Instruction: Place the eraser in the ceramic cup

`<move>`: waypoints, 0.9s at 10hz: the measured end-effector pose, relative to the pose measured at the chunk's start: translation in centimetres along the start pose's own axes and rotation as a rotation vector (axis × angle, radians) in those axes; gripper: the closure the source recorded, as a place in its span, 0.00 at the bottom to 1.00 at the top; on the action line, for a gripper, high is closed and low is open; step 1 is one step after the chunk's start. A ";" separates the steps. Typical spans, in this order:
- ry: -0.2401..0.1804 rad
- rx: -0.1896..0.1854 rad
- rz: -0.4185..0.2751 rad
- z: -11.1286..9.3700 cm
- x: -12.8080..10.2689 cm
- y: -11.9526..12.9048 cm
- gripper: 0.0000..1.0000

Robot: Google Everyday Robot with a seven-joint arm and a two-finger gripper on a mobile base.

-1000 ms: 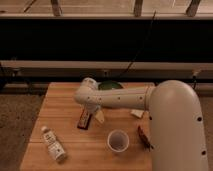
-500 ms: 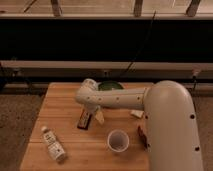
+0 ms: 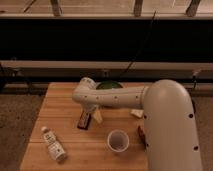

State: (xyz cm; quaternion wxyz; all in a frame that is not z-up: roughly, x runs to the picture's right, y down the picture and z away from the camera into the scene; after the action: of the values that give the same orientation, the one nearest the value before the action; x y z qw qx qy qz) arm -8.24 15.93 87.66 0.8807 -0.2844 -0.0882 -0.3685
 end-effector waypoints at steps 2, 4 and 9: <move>-0.008 -0.008 -0.025 0.2 -0.4 -0.8 0.20; -0.023 -0.013 -0.052 0.4 -1.1 -1.5 0.20; -0.101 -0.022 -0.135 0.9 -2.7 -1.7 0.21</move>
State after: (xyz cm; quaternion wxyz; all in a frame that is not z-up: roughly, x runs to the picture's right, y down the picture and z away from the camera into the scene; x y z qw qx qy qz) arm -11.26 17.07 88.15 0.8451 -0.3057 -0.1476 -0.4130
